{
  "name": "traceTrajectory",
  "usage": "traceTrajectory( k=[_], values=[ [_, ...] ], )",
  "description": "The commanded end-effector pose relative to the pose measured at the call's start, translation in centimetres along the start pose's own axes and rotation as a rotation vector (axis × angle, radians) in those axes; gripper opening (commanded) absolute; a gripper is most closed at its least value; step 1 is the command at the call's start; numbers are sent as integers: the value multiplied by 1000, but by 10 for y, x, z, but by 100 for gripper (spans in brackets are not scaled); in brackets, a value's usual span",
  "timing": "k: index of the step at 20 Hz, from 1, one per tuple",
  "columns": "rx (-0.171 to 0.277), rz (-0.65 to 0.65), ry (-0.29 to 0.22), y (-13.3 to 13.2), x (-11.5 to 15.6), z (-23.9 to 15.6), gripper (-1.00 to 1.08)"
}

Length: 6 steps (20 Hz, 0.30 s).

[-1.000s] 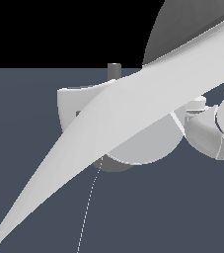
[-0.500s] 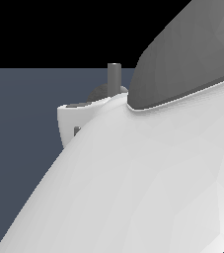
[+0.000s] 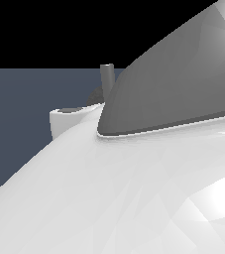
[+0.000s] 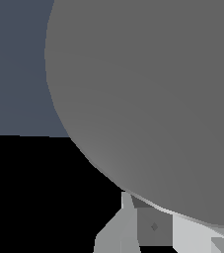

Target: Turn on the faucet by rotating a designated handle.

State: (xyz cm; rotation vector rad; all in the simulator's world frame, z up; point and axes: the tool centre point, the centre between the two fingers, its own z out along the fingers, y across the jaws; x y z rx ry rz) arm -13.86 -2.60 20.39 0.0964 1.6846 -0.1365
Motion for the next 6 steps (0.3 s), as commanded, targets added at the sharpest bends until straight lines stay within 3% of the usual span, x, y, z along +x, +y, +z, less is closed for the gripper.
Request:
traceTrajectory(
  k=[1, 6],
  values=[
    [-173, 33, -101, 84, -60, -17, -100],
    [-185, 36, -115, 97, -64, -19, -100]
  ],
)
